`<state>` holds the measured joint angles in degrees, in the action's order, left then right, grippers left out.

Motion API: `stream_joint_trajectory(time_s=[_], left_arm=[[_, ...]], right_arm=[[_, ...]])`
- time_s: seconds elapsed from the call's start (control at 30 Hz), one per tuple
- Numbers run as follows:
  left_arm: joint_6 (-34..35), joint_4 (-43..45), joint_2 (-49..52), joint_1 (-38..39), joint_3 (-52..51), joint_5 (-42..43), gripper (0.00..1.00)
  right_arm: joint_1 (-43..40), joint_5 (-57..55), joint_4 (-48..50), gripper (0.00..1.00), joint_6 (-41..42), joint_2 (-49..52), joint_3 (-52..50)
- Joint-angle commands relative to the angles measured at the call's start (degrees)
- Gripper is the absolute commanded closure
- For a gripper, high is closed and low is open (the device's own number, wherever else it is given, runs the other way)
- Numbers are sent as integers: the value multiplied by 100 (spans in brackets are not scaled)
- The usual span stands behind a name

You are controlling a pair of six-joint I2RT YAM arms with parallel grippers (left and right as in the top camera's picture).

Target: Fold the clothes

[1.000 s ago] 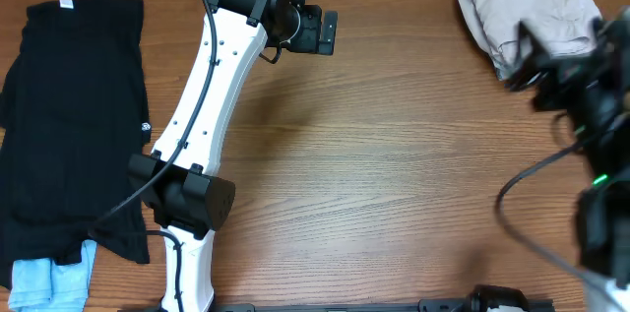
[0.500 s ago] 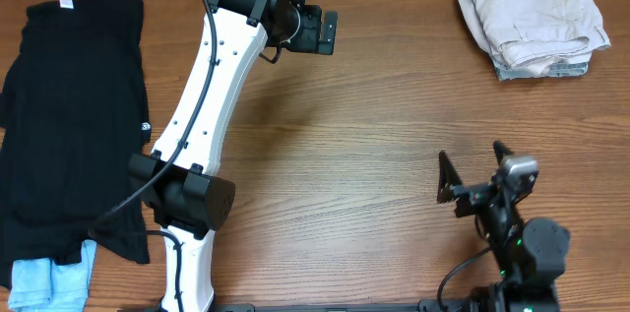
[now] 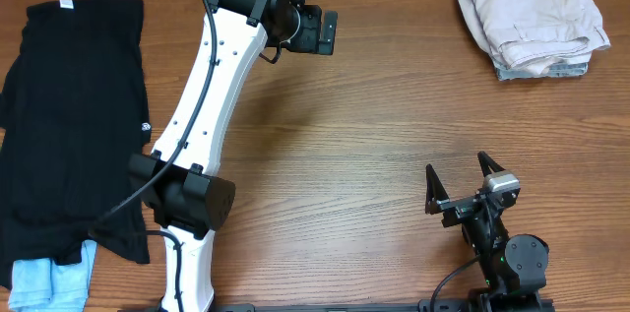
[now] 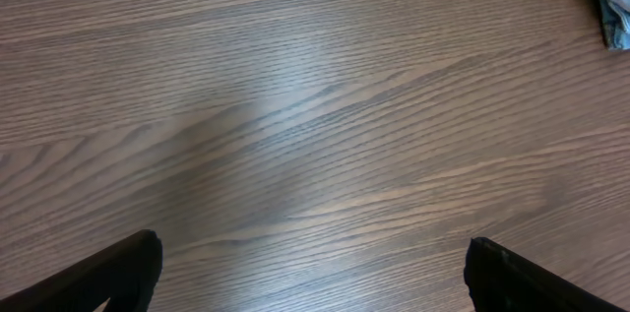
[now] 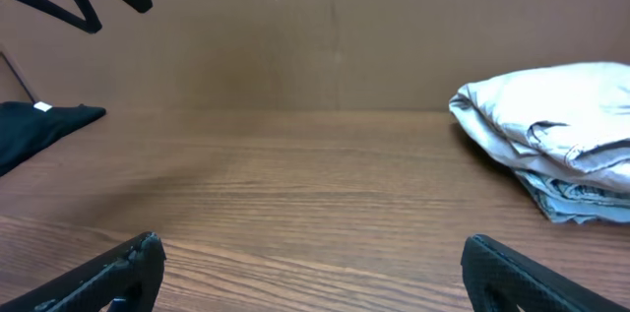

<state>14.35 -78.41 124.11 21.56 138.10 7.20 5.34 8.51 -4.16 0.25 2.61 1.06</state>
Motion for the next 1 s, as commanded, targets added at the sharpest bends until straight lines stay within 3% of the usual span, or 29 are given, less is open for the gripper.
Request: stream_joint_trajectory(time_s=[0.0,0.97], left_arm=[[-153,0,-66,20,79,-35,0],[-155,0,-229,66,79,-35,0]], right_arm=[[33,-90,17,0,46,-192,-61],[33,-94,22,0,46,-245,-61]])
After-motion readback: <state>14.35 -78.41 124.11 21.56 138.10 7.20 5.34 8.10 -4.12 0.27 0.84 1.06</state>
